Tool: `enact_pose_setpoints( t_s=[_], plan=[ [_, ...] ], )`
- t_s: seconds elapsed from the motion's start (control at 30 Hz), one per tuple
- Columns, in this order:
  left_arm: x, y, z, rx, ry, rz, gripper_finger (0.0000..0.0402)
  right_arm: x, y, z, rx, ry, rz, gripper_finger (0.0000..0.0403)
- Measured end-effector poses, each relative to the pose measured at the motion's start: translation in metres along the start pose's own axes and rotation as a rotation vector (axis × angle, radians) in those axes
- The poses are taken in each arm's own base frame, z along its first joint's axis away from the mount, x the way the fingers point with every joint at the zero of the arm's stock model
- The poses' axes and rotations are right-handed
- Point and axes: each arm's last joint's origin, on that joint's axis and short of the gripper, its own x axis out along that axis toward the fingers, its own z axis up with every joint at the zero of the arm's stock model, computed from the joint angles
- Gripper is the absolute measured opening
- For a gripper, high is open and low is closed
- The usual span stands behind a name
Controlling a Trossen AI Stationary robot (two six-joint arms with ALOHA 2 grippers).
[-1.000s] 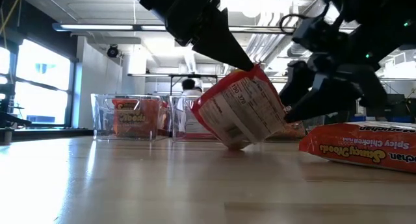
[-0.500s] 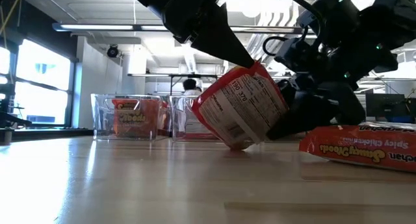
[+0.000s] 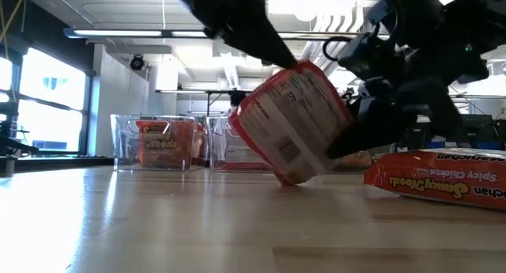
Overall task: Sort Maruchan noodles
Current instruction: Put the red noodle pack into the middle transparent bin
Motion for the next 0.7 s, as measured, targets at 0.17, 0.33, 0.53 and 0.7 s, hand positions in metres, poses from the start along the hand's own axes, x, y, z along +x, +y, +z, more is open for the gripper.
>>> enact_pose_setpoints(
  t_s=[0.17,0.33,0.53,0.7],
  plan=[
    [-0.030,0.019,0.010,-0.054,0.018,0.051,0.0001,-0.021,0.000,0.012,0.066,0.070,0.023,0.0084],
    [-0.054,0.039,0.017,-0.183,0.017,0.022,0.0004,-0.052,-0.008,0.046,0.176,0.172,0.004,0.0086],
    [-0.063,0.047,0.022,-0.254,-0.005,-0.081,0.0046,-0.060,-0.012,0.084,0.227,0.305,-0.026,0.0086],
    [-0.064,0.046,0.021,-0.240,0.004,-0.089,0.0098,-0.034,-0.012,0.096,0.197,0.404,-0.050,0.0087]
  ],
)
